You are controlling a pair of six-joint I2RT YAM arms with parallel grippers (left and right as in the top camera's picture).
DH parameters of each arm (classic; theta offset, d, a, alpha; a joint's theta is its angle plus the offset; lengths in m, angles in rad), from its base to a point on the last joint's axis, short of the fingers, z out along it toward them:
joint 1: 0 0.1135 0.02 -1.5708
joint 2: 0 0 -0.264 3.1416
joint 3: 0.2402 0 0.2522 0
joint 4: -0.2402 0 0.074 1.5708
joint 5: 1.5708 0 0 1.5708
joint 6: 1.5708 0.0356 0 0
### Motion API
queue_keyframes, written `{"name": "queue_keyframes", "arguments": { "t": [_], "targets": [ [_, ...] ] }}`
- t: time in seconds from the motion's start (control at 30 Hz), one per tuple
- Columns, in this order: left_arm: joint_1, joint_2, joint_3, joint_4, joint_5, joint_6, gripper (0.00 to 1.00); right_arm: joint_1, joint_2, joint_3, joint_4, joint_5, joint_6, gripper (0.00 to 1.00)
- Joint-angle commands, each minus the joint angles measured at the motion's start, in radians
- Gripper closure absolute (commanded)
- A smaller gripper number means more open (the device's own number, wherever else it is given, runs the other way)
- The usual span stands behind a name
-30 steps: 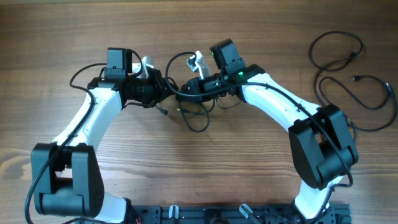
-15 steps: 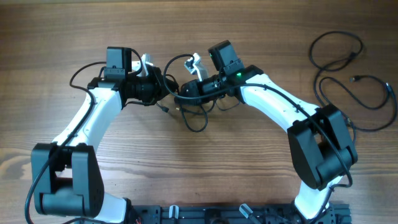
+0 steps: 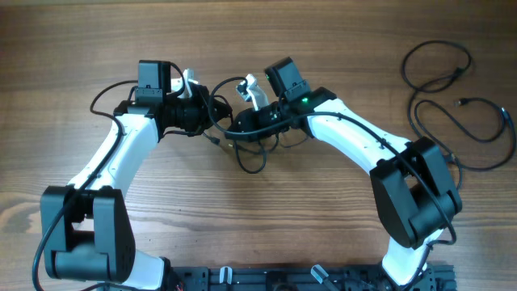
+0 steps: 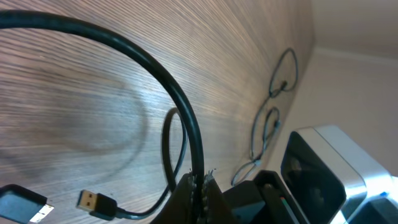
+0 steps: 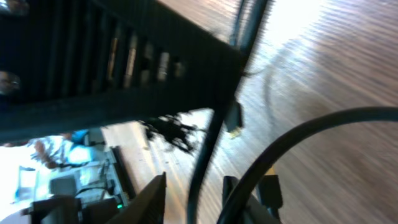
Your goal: Untangle cables
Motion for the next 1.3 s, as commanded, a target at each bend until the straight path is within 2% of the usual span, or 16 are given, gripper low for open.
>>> {"name": "queue_keyframes", "arguments": {
  "t": [0.0, 0.2, 0.23, 0.3, 0.33, 0.37, 0.5, 0.6, 0.8, 0.97, 1.27],
  "targets": [
    [-0.005, 0.011, 0.011, -0.022, -0.132, -0.013, 0.92, 0.003, 0.01, 0.003, -0.008, 0.113, -0.018, 0.61],
    [-0.005, 0.011, 0.011, -0.042, -0.171, -0.013, 0.81, 0.003, 0.01, 0.003, -0.008, 0.13, -0.017, 0.62],
    [-0.005, 0.011, 0.011, -0.043, -0.186, -0.013, 0.75, 0.003, 0.01, 0.003, -0.008, 0.138, -0.016, 0.62],
    [-0.005, 0.011, 0.011, -0.047, -0.217, -0.013, 0.53, 0.003, 0.011, 0.003, -0.011, 0.162, -0.011, 0.62],
    [-0.005, 0.011, 0.011, -0.056, -0.24, -0.013, 0.35, 0.003, 0.011, 0.002, -0.013, 0.175, -0.008, 0.62],
    [-0.005, 0.012, 0.011, -0.063, -0.256, -0.013, 0.25, 0.003, 0.011, 0.002, -0.017, 0.191, -0.001, 0.61],
    [-0.005, 0.012, 0.011, -0.105, -0.357, -0.008, 0.1, 0.003, 0.011, 0.002, -0.034, 0.23, 0.011, 0.59],
    [-0.005, 0.012, 0.011, -0.122, -0.444, 0.045, 0.0, 0.003, 0.011, 0.002, -0.034, 0.23, 0.012, 0.57],
    [-0.005, 0.012, 0.011, -0.116, -0.59, 0.063, 0.0, 0.003, 0.011, 0.002, -0.034, 0.23, 0.012, 0.45],
    [-0.005, 0.014, 0.011, 0.0, -0.601, 0.063, 0.03, 0.003, 0.011, 0.002, -0.034, 0.23, 0.013, 0.36],
    [-0.005, 0.098, 0.011, 0.031, -0.62, 0.063, 0.36, 0.003, 0.011, 0.002, -0.038, 0.231, 0.012, 0.29]
  ]
}}
